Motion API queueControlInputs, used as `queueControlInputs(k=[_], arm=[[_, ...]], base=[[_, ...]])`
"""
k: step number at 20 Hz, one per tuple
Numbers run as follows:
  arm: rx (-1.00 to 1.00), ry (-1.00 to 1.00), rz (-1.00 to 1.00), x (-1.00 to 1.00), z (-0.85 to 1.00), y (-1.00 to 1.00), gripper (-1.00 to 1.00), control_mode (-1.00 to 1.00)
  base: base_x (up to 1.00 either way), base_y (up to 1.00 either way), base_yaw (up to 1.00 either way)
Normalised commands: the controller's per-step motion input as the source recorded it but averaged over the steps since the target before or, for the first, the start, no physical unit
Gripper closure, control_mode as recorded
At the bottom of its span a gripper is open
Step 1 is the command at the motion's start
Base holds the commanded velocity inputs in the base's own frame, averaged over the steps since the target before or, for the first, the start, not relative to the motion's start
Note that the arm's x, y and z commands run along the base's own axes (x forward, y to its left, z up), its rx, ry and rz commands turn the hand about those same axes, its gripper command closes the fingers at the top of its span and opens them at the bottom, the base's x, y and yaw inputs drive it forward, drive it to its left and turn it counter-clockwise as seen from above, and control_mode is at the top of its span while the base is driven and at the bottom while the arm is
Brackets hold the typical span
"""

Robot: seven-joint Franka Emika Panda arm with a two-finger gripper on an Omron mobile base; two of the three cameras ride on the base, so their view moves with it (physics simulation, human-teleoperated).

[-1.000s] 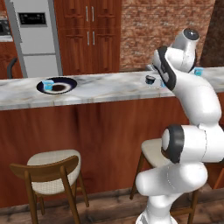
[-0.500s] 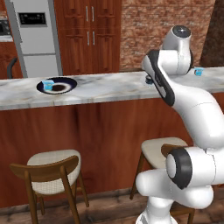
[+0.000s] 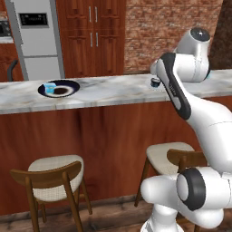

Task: Place two yogurt containers on each plate.

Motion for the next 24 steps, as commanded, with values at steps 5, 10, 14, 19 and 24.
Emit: queueControlInputs(k=[5, 10, 14, 19, 24], arm=[[0.0, 0.0, 0.0, -0.01, 0.0, 0.0, -1.0, -1.0], [0.0, 0.0, 0.0, -0.06, 0.0, 0.0, -1.0, -1.0], [0.0, 0.0, 0.0, -0.03, 0.0, 0.0, -1.0, 1.0], [0.0, 0.0, 0.0, 0.0, 0.0, 0.0, -1.0, 1.0], [0.0, 0.0, 0.0, 0.0, 0.0, 0.0, -1.0, 1.0]], base=[[0.0, 0.0, 0.0], [0.0, 0.0, 0.0], [-0.26, -0.07, 0.0], [-0.54, -0.9, -0.02], [-0.14, -0.96, -0.02]])
